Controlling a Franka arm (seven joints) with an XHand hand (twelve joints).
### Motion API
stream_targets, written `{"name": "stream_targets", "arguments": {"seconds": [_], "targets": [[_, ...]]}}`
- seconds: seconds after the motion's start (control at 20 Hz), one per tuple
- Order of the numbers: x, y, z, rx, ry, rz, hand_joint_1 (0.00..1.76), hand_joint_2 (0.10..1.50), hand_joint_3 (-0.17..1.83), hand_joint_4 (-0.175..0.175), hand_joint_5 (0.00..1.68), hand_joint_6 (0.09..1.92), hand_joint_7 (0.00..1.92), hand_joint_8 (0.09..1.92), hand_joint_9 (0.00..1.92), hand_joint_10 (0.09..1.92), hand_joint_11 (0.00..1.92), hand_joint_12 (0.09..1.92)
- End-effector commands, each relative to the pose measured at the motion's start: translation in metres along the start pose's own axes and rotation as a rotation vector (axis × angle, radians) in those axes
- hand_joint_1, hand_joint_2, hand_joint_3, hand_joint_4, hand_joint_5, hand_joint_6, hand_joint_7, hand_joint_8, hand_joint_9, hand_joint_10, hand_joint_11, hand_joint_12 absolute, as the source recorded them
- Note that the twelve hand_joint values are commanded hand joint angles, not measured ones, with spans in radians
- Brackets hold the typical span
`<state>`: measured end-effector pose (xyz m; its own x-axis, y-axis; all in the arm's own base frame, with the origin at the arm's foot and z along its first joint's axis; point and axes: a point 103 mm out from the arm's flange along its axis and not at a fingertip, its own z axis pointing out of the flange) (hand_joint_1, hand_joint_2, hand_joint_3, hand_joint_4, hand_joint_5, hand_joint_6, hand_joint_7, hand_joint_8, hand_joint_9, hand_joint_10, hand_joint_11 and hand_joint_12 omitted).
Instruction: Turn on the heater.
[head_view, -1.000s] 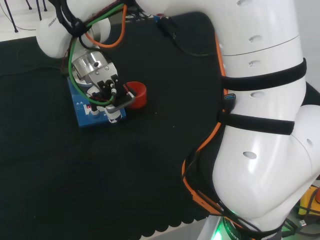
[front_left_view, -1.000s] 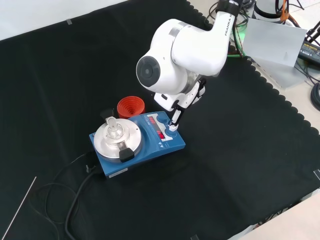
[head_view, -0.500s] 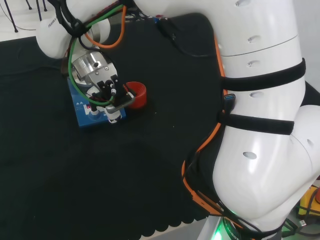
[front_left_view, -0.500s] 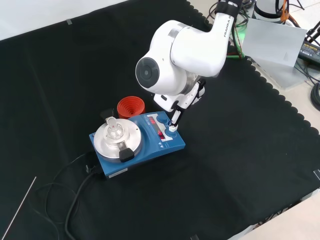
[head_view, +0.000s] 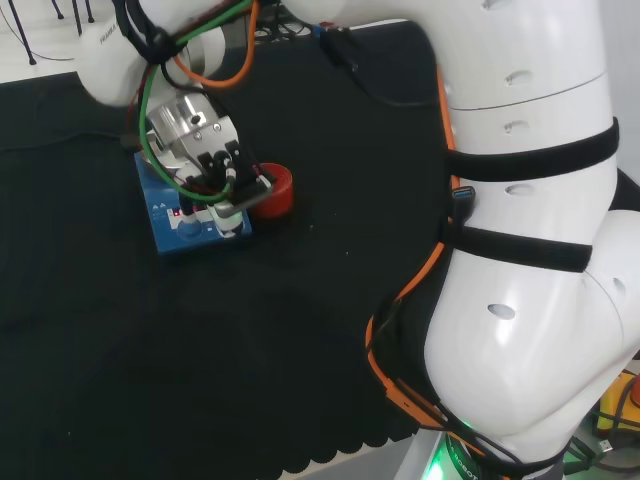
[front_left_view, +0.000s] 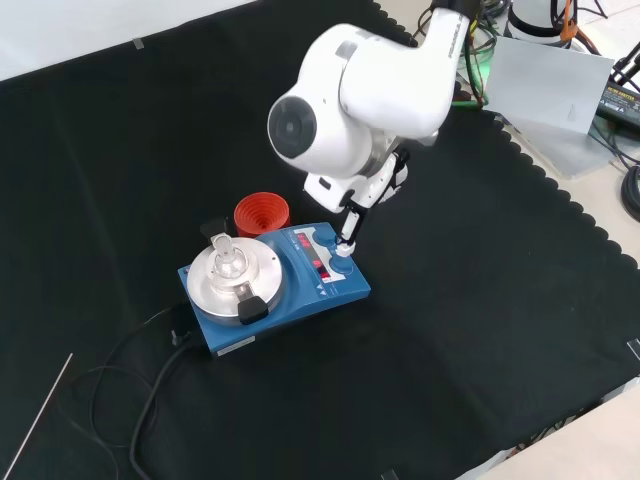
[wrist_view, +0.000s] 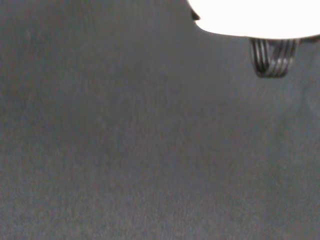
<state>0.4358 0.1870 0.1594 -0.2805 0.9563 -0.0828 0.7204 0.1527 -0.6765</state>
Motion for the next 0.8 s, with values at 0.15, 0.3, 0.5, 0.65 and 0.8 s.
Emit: {"name": "stream_targets", "arguments": {"seconds": [0.15,0.3,0.5,0.65,0.8], "targets": [[-0.016,-0.037,-0.03,-0.071,0.024,0.014,1.64,0.43,1.39,-0.019,0.41,0.17,1.79,1.92,1.92,1.6,1.92,1.63],[-0.022,-0.046,-0.033,-0.089,0.033,0.019,1.64,0.43,1.39,-0.019,0.42,0.17,1.79,1.92,1.92,1.6,1.92,1.63],[-0.027,-0.054,-0.038,-0.107,0.046,0.016,1.64,0.43,1.39,-0.019,0.42,0.17,1.79,1.92,1.92,1.6,1.92,1.63],[-0.032,-0.059,-0.04,-0.115,0.067,0.013,1.64,0.43,1.39,-0.019,0.42,0.17,1.79,1.92,1.92,1.6,1.92,1.63],[-0.03,-0.06,-0.043,-0.113,0.062,0.022,1.64,0.43,1.39,-0.019,0.42,0.16,1.79,1.92,1.92,1.6,1.92,1.63]]}}
